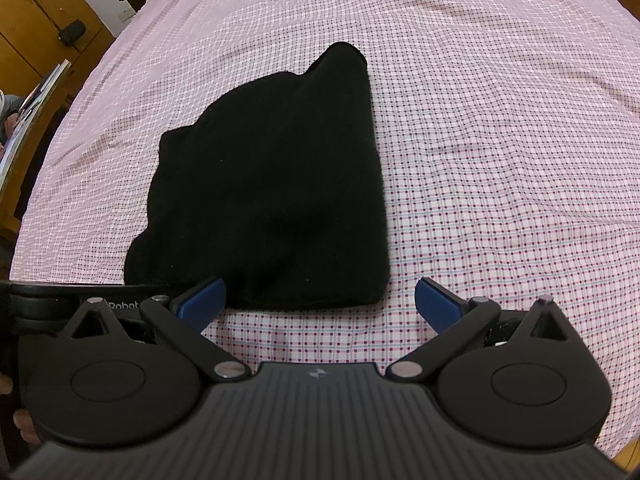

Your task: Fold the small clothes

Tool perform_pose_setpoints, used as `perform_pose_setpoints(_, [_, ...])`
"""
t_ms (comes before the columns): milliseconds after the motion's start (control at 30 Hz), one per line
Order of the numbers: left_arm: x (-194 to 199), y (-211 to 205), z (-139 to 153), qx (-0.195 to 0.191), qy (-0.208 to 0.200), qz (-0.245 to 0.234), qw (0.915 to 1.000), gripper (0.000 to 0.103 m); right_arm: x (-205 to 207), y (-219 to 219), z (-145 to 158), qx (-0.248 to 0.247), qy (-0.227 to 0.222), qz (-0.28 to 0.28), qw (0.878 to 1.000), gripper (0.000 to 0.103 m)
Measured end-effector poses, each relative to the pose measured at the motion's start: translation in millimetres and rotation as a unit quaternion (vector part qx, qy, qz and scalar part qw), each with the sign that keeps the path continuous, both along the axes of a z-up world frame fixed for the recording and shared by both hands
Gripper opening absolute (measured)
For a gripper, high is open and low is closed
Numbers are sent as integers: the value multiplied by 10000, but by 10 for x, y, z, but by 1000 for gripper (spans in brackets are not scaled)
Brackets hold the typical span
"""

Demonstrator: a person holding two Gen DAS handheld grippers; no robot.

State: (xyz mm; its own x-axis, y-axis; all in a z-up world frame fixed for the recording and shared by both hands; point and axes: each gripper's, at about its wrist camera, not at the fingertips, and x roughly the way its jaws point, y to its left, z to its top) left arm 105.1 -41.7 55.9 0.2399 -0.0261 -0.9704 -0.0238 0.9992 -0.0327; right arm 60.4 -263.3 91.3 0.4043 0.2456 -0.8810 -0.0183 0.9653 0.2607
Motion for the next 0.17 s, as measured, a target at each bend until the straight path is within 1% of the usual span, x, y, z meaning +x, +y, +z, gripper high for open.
perform_pose_setpoints(167, [-2, -5, -6, 30, 55, -17, 10000, 84, -7, 1, -4, -5, 5, 8, 10000, 103])
